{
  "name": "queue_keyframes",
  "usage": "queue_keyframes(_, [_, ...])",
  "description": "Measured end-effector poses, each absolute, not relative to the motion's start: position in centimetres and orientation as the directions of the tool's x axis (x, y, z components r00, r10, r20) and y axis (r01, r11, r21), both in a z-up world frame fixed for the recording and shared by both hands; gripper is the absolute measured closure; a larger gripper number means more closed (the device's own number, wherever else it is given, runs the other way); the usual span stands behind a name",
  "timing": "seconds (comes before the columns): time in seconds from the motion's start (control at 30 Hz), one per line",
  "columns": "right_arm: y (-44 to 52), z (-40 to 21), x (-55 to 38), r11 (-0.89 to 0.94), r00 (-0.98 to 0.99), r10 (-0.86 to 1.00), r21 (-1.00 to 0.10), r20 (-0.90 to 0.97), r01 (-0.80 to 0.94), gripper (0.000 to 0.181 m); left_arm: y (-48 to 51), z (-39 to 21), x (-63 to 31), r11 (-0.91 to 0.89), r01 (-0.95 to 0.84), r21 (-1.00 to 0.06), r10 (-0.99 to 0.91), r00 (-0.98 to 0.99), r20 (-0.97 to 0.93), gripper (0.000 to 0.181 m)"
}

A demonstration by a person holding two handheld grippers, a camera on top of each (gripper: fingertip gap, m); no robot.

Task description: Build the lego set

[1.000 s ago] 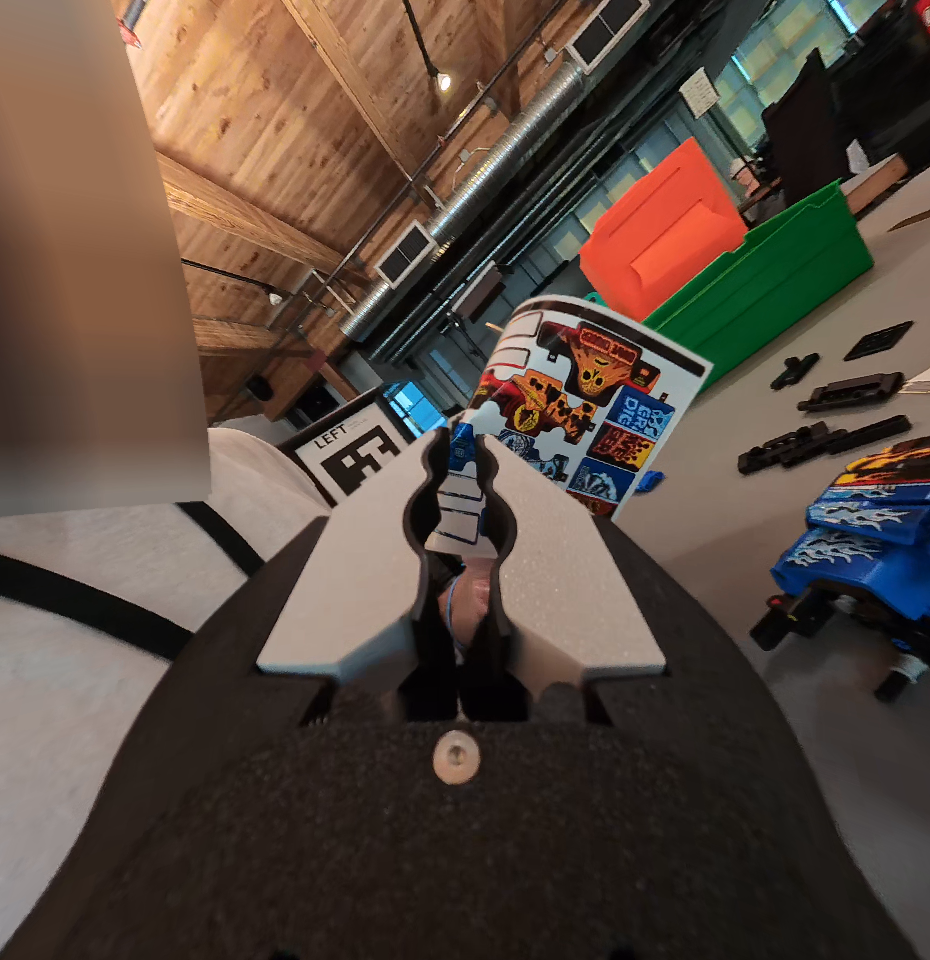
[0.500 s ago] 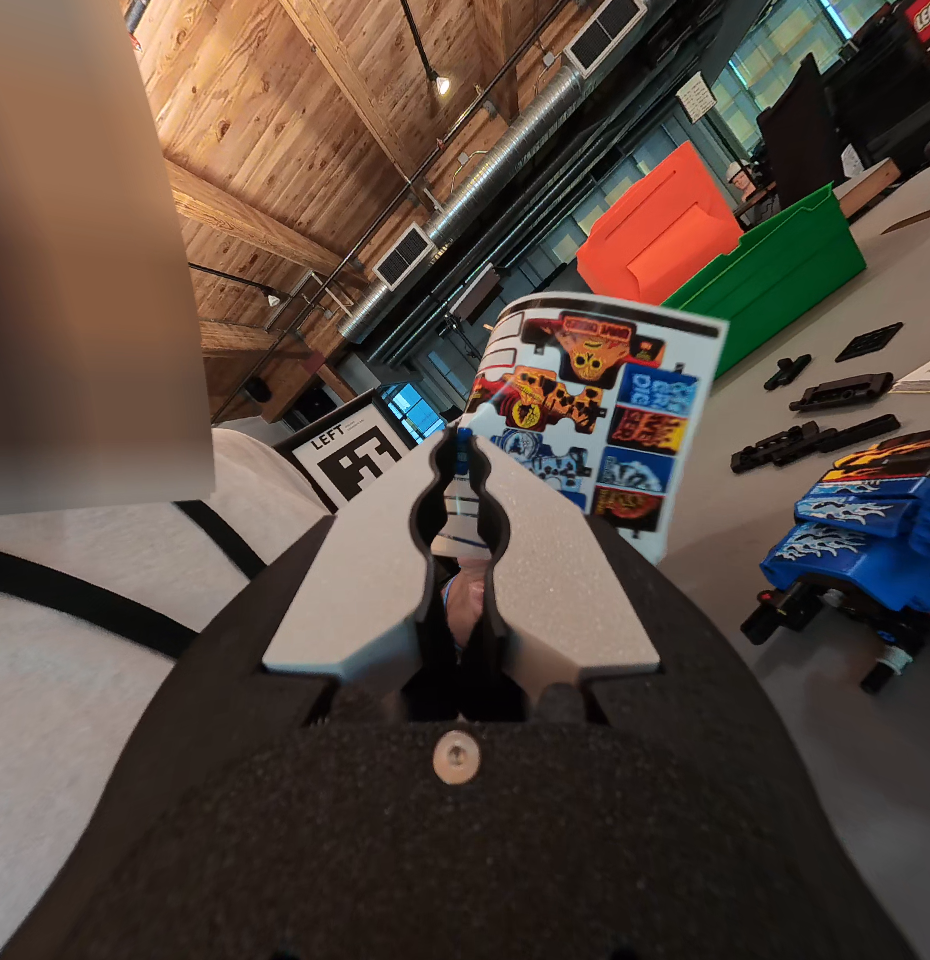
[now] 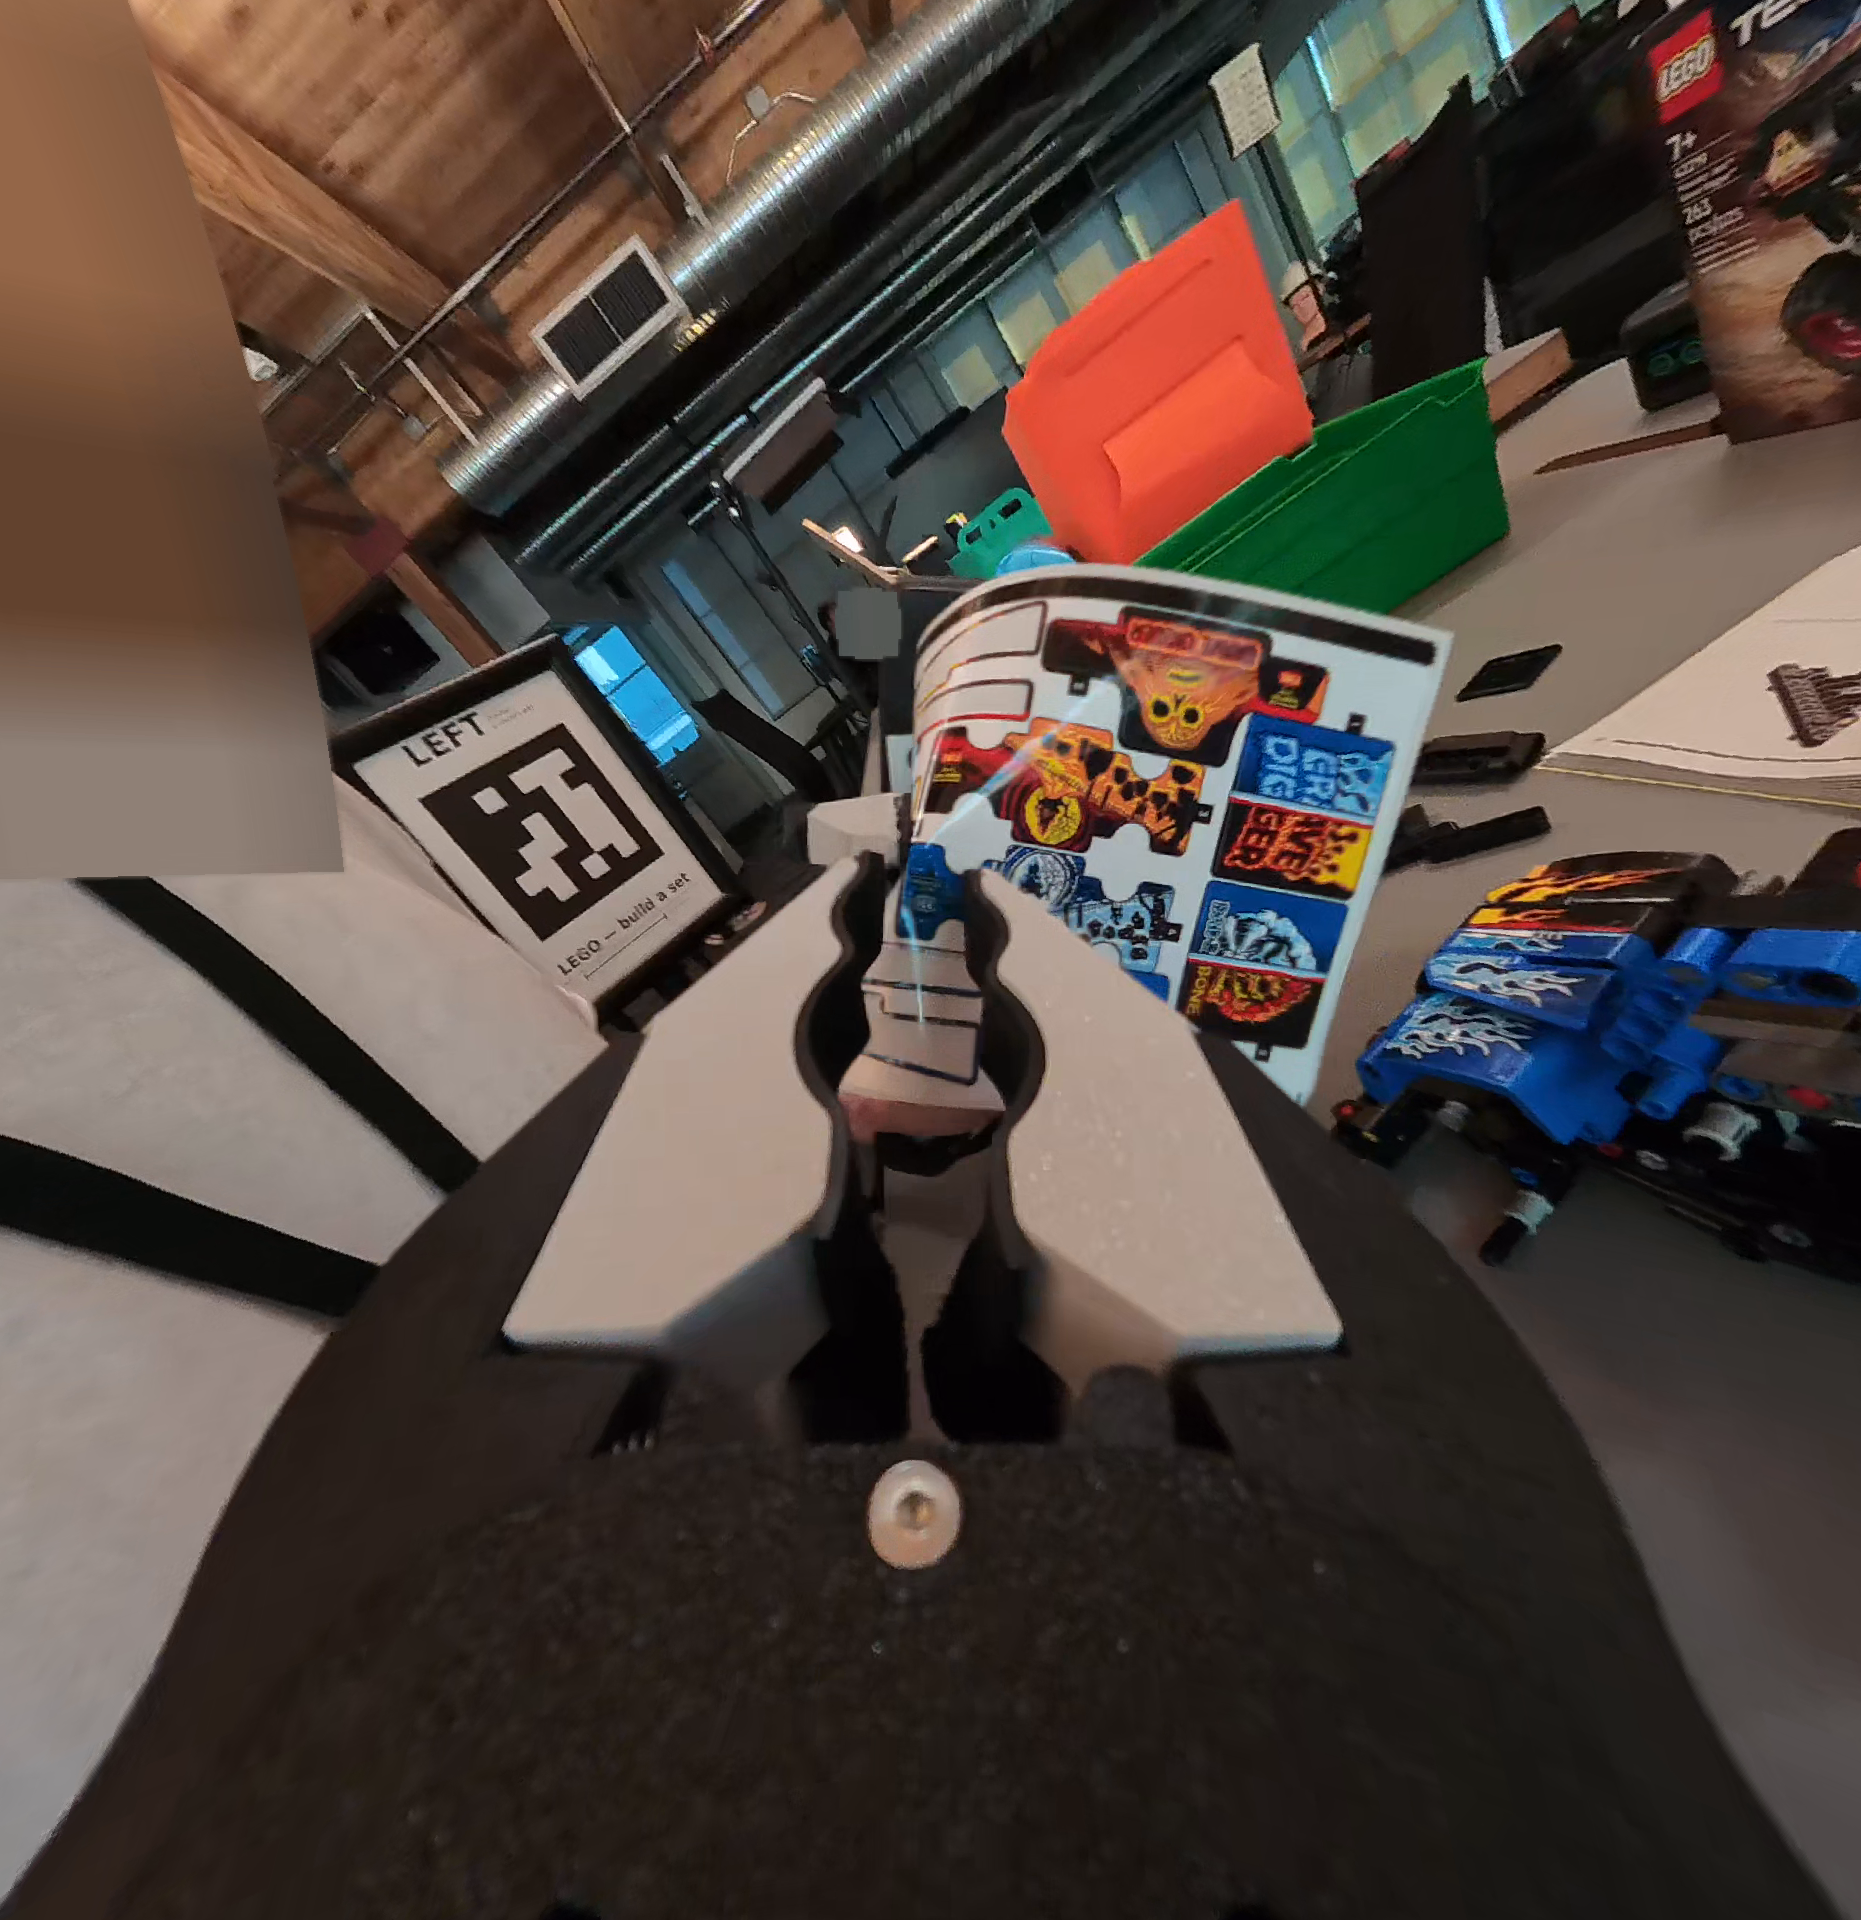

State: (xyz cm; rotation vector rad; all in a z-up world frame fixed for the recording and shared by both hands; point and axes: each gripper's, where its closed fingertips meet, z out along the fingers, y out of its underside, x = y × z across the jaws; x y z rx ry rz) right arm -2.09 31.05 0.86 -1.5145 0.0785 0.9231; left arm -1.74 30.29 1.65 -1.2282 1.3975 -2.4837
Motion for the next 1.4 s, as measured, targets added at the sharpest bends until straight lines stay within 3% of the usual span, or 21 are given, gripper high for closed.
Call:
queue_keyframes(0.6, [30.4, 2.0, -2.3, -0.235, 0.398, 0.591, -0.621, -0.702, -0.747, 0.18, 29.6, 2.3, -2.3, -0.574, -0.304, -0.76, -0.385, -0.719, 0.578, 0.181])
queue_keyframes(1.2, [30.8, 0.4, -1.3, -0.226, 0.541, 0.473, -0.69, -0.695, -0.688, 0.181, 30.6, 1.3, -2.0, -0.552, -0.313, -0.773, -0.444, -0.674, 0.591, 0.181])
queue_keyframes(1.3, [31.1, 0.2, -2.3, -0.247, 0.611, 0.448, -0.747, -0.653, -0.617, 0.164, 30.6, 1.1, -1.9, -0.548, -0.314, -0.775, -0.451, -0.669, 0.59, 0.181])
queue_keyframes(1.4, [31.1, 0.5, -2.7, -0.248, 0.618, 0.453, -0.757, -0.643, -0.605, 0.163, 30.3, 1.4, -2.0, -0.564, -0.318, -0.762, -0.418, -0.686, 0.596, 0.181])
